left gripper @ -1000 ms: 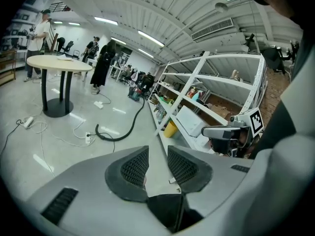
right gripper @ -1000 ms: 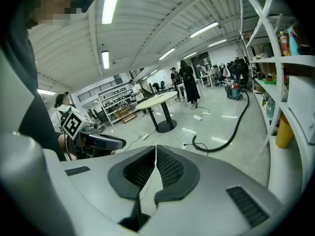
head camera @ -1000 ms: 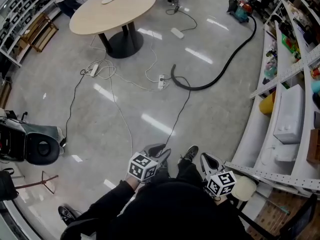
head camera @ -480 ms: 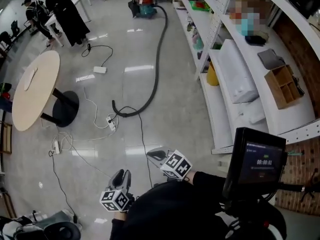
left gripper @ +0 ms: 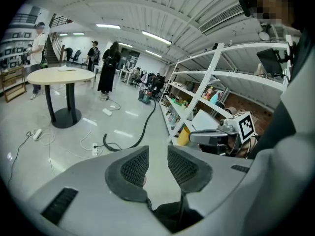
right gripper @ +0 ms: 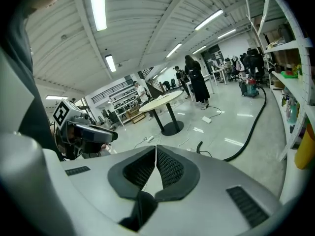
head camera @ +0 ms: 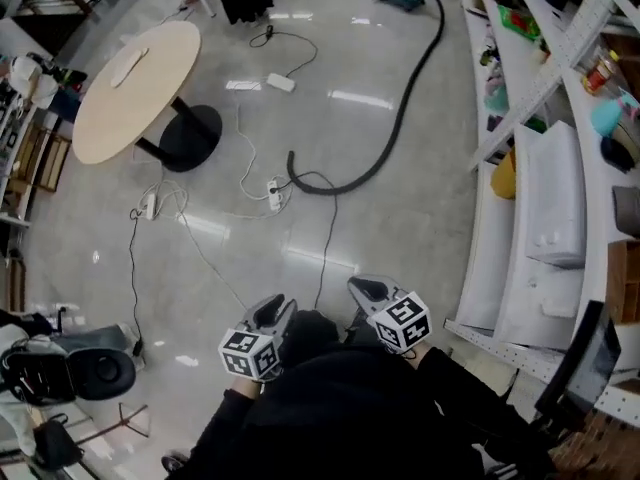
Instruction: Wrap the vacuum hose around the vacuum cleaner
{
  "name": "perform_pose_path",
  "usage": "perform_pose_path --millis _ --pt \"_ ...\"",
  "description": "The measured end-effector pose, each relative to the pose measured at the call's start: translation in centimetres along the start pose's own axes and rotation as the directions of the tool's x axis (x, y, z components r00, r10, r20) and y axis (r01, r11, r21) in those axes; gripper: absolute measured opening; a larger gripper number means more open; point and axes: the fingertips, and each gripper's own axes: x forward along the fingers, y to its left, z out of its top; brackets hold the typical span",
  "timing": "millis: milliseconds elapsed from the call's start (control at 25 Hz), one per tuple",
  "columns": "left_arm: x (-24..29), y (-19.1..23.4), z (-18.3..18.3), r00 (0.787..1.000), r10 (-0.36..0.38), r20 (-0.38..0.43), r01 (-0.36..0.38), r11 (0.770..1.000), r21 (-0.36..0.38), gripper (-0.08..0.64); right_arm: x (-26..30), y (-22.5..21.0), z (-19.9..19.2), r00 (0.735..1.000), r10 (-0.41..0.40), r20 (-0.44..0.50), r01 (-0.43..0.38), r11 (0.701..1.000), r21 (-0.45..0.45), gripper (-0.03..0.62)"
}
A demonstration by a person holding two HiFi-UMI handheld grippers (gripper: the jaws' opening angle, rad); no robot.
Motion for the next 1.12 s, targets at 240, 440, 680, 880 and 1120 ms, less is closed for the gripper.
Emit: perform_pose_path --millis 240,440,680,880,1120 --pt "2.4 4.8 2.5 1.000 -0.027 -0.004 0.026 0.999 -0.037 0.133 4.2 -1.4 1.4 0.998 -0.043 -0.050 0.043 0.999 0.010 0.017" --pt "4.4 9.4 6.7 0.996 -0.088 0.005 0.088 0.995 -0.043 0.133 8.9 -2.6 4.8 0.990 -0.096 -0.098 0.097 0.995 -0.002 0.017" --pt "6.7 17.4 11.9 0.988 -0.156 0.001 0.156 0.987 -0.029 0.133 16.4 -3.5 9.8 0.980 -0.154 -0.128 0.153 0.988 -0.015 0.017" --pt "7.9 22.6 13.8 0.985 -0.169 -0.012 0.169 0.985 -0.013 0.133 20.8 -3.8 11.7 0.977 -0.166 -0.134 0.164 0.986 -0.027 0.017" --pt "8.8 26.1 14.4 0.983 -0.180 -0.037 0.180 0.984 -0.006 0.133 23.6 -4.3 13.0 0.973 -0.182 -0.144 0.177 0.983 -0.046 0.017"
